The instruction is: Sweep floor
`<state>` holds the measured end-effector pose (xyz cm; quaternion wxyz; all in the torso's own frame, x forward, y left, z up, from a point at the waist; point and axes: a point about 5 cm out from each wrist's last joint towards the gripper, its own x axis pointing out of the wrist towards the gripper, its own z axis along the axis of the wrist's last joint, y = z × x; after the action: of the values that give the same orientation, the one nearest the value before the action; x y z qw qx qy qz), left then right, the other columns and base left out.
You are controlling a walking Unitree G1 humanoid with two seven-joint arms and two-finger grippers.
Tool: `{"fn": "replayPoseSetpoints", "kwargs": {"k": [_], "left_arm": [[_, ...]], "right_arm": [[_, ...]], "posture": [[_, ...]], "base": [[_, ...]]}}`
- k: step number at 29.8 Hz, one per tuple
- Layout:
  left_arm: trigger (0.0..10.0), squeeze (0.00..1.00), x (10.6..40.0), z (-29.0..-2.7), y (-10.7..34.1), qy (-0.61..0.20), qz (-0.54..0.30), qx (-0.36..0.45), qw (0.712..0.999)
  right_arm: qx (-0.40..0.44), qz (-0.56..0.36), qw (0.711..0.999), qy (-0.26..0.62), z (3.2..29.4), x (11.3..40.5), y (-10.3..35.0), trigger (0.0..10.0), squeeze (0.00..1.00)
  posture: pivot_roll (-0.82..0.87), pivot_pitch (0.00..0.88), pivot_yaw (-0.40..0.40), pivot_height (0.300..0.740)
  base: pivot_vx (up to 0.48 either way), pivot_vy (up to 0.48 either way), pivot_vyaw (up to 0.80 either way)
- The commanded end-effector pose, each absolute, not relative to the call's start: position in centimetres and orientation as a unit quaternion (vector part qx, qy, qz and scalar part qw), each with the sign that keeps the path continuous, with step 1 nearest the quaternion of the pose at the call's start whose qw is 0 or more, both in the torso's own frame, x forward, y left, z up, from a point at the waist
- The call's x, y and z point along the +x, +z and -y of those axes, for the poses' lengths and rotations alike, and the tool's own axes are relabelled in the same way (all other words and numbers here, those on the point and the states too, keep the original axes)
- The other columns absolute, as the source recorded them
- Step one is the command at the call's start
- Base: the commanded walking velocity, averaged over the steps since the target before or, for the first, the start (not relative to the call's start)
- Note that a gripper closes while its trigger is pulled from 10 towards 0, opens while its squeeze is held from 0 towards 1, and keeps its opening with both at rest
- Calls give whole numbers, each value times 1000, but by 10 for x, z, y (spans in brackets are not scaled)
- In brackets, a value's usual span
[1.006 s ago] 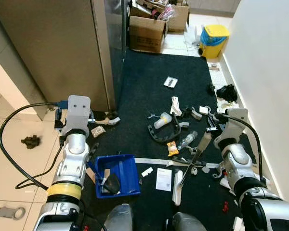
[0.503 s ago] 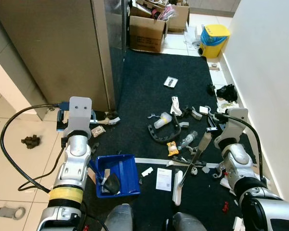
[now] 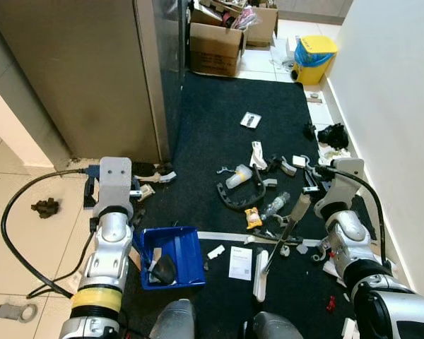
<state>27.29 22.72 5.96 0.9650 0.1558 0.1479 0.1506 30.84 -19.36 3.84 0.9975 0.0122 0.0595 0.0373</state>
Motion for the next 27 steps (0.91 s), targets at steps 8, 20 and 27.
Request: {"fn": "replayPoseSetpoints", "kwargs": {"k": [8,20,27], "left_arm": [[10000,0,269,-223,43,127,-165,146,967],[10000,0,266,-243,27,111,-173,132,970],[10000,0,268,-255,26,100,-164,138,972]], "right_arm": [[9,-120,992,29,200,295,18,10000,0],[6,-122,992,29,202,293,17,10000,0],[4,-123,992,27,204,292,17,10000,0]], "posture": [[174,14,-91,740],[165,20,-100,740],[154,26,-102,740]], "base": [[0,0,0],[0,0,0],[0,0,0]]}}
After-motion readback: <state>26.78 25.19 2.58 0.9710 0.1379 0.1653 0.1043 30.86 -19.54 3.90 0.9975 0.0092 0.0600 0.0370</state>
